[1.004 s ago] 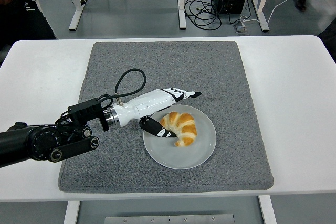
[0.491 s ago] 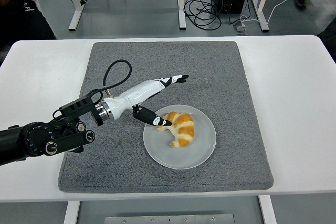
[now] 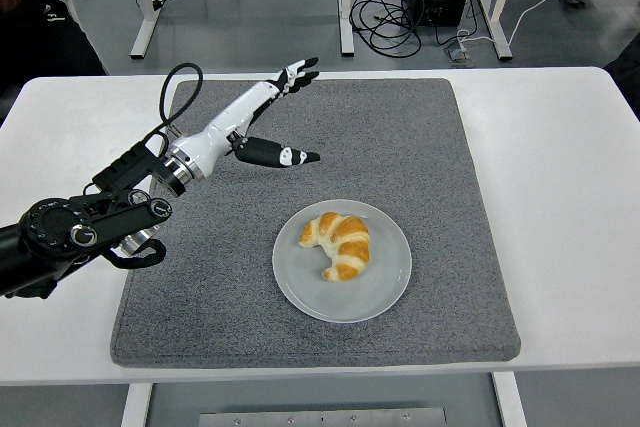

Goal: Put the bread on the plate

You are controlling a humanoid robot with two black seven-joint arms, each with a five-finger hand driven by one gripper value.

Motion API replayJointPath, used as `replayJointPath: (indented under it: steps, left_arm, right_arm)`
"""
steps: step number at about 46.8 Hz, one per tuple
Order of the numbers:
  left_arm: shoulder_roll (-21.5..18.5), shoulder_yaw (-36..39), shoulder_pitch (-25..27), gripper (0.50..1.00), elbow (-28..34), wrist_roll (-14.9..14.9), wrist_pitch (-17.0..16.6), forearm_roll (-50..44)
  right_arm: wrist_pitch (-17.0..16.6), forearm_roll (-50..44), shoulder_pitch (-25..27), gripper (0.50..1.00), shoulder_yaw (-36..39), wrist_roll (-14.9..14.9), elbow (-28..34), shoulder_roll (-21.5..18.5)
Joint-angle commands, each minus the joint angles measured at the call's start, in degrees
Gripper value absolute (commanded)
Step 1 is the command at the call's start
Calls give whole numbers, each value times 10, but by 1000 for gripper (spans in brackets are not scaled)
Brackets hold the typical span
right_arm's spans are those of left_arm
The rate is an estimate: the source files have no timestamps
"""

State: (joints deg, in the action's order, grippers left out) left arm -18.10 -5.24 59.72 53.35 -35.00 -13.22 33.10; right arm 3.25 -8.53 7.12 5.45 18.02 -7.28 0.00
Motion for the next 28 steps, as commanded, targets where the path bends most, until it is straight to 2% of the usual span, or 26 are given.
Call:
replayJointPath:
  steps: [1,10,14,28]
  left_arm:
    - [-6,-23,-1,971,-16,0,35,-27]
    - [-26,-80,-8,971,-60,0,157,-88]
    - [-34,-91,-10,971,-73,3,200,-108]
    - [-48,-94,-25,971,-93,4,289,-168]
  right_arm:
    - [0,0,0,1000,0,0,0,0]
    - [0,0,0,1000,0,0,1,0]
    - [0,0,0,1000,0,0,0,0]
    - [0,0,1,1000,0,0,0,0]
